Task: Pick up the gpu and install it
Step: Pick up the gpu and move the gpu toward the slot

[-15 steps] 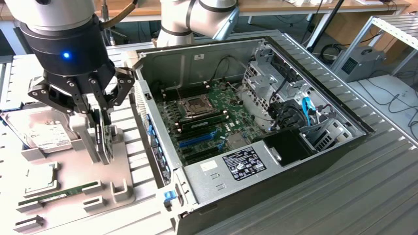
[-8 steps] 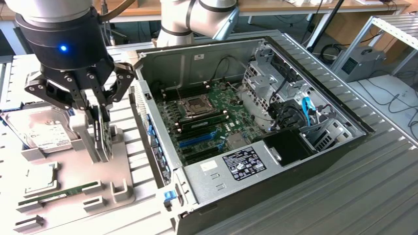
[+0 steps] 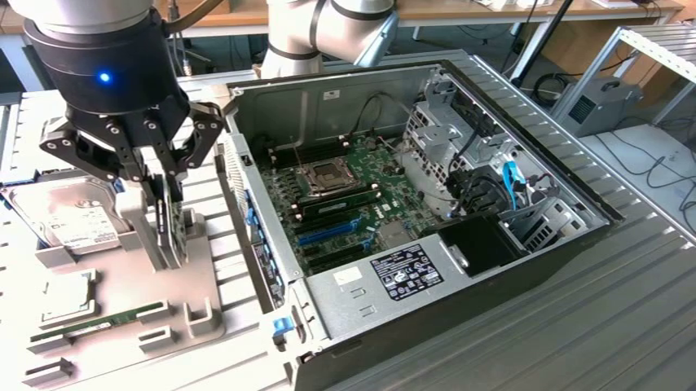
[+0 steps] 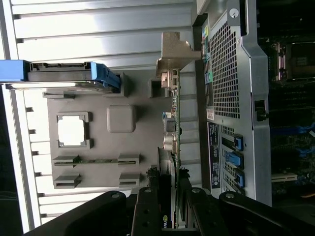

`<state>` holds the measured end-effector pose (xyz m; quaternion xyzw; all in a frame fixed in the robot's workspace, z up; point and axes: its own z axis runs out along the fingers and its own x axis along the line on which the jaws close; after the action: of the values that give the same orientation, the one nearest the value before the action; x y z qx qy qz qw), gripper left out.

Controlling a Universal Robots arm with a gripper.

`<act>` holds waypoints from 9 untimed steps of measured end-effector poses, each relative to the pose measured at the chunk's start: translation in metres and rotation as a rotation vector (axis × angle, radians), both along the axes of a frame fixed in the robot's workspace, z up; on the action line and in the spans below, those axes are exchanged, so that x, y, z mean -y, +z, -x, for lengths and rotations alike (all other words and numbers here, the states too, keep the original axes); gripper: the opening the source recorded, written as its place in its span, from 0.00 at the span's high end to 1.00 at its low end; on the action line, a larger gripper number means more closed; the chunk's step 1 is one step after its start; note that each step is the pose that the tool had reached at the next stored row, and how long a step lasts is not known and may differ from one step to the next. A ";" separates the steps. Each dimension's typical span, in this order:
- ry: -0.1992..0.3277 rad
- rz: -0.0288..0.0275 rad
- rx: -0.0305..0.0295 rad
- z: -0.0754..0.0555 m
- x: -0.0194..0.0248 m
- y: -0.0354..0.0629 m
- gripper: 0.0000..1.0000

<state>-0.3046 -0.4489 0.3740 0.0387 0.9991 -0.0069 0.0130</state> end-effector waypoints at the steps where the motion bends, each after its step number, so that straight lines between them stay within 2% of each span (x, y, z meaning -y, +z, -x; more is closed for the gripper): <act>1: 0.000 0.0001 -0.0001 0.000 0.0000 0.0003 0.74; 9: 0.000 -0.0002 0.0000 0.000 0.0000 0.0027 0.74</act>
<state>-0.3046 -0.4489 0.3767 0.0387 0.9991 -0.0068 0.0130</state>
